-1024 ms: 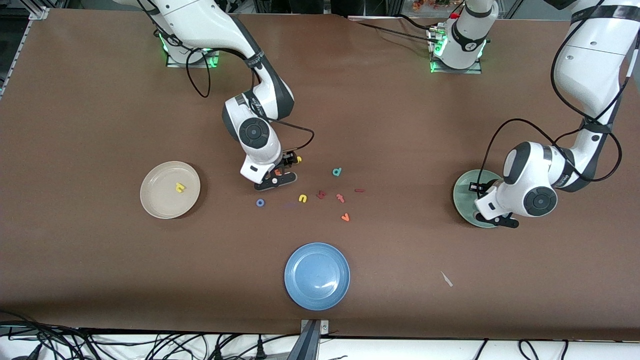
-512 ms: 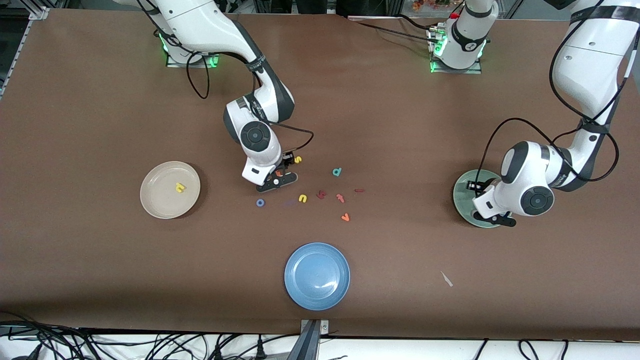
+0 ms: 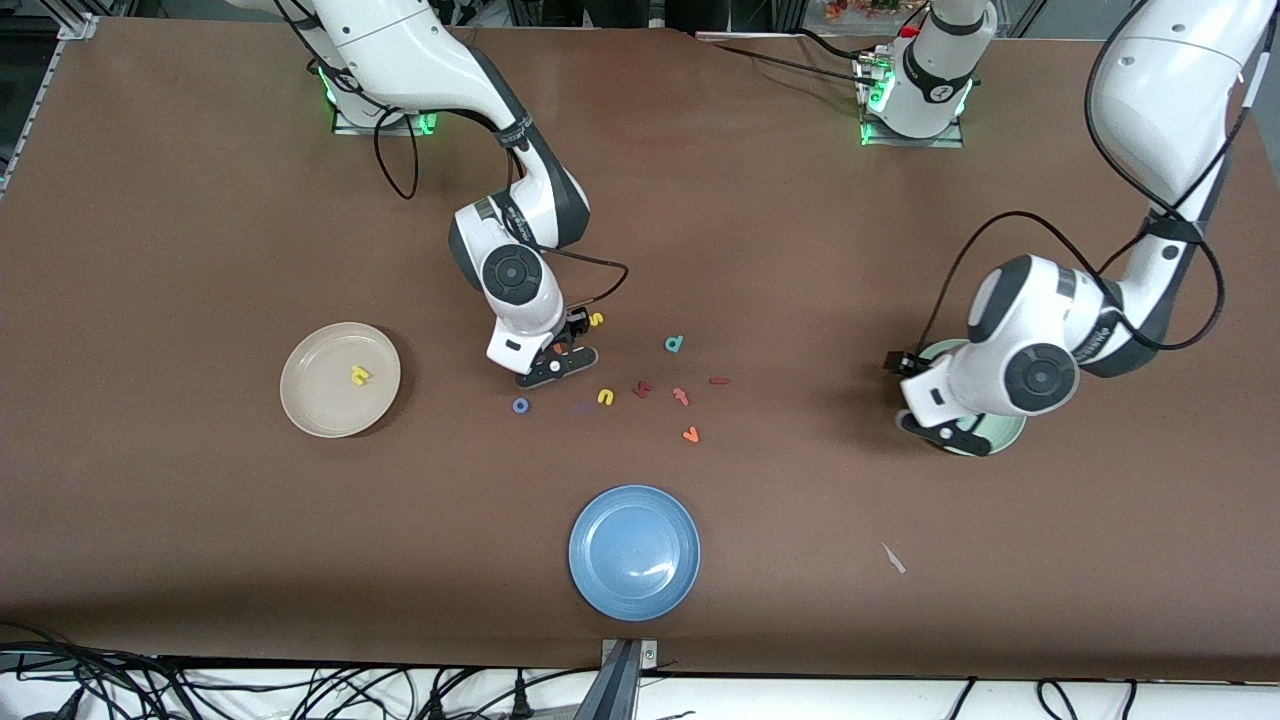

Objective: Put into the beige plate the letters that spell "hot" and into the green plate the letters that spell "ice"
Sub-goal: 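Grasp the orange t with the right gripper while the left gripper reaches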

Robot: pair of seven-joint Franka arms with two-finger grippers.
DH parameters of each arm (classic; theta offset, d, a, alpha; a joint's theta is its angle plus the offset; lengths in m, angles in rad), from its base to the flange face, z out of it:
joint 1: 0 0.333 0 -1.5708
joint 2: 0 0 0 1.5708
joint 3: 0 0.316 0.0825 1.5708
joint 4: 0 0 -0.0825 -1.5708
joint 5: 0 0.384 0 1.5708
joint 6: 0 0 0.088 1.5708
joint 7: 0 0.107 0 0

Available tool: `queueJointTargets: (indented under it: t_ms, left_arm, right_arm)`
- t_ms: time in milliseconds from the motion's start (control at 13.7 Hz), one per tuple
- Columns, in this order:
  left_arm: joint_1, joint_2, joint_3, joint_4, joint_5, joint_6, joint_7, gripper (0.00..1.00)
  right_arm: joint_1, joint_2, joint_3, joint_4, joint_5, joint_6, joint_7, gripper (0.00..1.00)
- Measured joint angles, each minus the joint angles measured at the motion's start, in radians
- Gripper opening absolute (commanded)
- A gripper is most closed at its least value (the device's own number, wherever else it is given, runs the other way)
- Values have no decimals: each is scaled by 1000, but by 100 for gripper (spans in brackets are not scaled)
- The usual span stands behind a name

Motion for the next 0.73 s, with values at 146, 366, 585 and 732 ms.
queueJointTargets:
  t_ms: [146,366,585,732]
  left_arm:
    - [-9,0,-64,1,0,-2,15,100]
    - [-38,8,-116,0,-3,43,84,99]
    - [-109,42,-121,-2,-4,146,177,99]
    - [-150,72,-120,-3,-4,233,275,99]
  right_arm:
    - [0,4,0,0,-1,4,-4,48]
    - [0,5,-2,2,-3,5,-15,35]
    - [0,4,-4,3,-7,4,-18,24]
    - [0,4,-5,4,-7,4,-18,18]
